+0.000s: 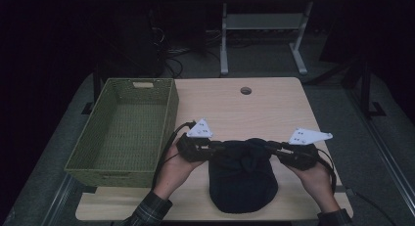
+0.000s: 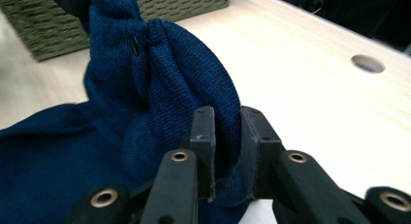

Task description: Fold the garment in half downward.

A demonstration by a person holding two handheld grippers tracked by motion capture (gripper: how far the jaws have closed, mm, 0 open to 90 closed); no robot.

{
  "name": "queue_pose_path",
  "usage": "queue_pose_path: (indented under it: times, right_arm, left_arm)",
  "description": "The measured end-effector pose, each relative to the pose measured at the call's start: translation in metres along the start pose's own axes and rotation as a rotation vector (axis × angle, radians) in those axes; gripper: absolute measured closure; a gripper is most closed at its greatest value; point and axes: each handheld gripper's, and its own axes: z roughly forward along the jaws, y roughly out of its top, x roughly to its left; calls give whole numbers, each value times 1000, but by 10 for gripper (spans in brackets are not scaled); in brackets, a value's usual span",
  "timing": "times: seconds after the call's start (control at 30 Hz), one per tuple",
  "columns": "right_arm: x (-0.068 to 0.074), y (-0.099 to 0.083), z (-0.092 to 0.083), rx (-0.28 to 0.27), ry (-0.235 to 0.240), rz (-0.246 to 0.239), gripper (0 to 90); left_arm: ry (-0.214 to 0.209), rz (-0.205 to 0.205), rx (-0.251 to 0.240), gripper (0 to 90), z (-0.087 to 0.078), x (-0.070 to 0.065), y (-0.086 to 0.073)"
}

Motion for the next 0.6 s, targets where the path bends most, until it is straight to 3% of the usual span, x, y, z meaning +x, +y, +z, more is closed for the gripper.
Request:
queue_pose_path:
  times: [0.13,0.6]
  right_arm:
    - [7,-8,-4,-1,16,5,760]
    - [30,-37,-9,44,62,13,756]
  left_arm:
    - [-26,-24,17,763,0,-6,-7]
    - [-61,-27,87,766,11,-25,-28]
